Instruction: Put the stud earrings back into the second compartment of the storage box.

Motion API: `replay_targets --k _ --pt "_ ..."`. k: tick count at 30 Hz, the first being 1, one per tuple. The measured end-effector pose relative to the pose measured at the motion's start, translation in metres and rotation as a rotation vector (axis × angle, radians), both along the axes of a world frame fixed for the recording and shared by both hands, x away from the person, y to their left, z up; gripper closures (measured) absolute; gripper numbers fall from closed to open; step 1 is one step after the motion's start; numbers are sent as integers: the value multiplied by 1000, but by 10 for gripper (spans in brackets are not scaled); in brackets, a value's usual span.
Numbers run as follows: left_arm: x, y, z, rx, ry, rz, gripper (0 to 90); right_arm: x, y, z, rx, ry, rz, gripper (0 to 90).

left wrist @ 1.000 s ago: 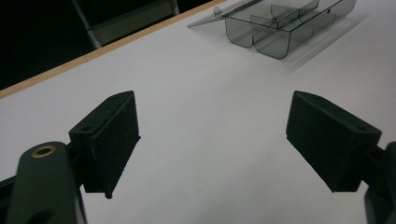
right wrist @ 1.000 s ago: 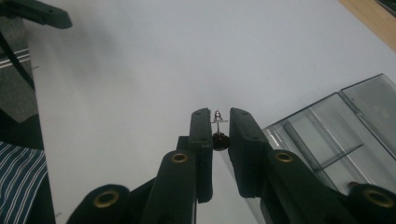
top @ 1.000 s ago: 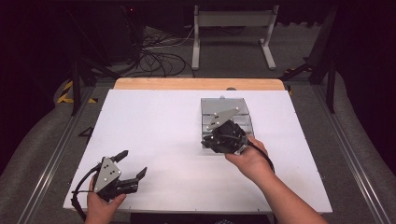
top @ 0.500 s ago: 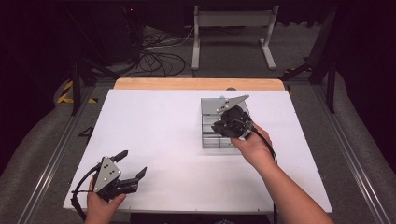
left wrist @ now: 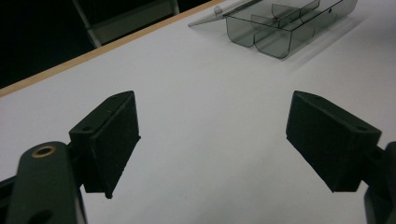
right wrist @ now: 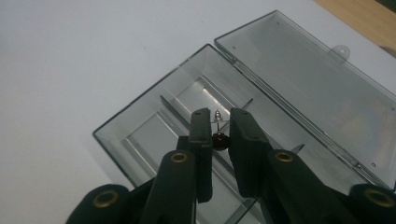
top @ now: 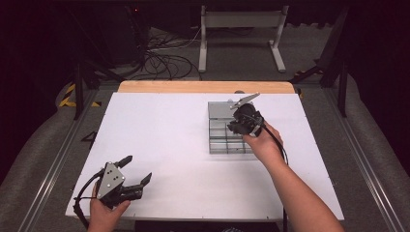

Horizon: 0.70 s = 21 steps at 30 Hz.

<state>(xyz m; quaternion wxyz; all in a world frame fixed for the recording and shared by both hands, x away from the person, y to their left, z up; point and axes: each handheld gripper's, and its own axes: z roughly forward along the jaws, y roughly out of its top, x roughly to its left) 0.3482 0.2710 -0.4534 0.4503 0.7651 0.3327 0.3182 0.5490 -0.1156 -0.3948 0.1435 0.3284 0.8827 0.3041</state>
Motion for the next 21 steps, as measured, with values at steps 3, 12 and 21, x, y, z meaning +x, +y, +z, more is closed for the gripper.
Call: replay_targets --k 3,12,21 --pt "0 0 0 -2 0 1 177 8 -1 -7 -14 18 -20 798" --pt "0 1 0 -2 -3 -2 177 25 -3 -25 -56 66 -63 797" --pt "0 0 0 -1 1 -2 177 35 -1 -38 -94 107 -81 796"
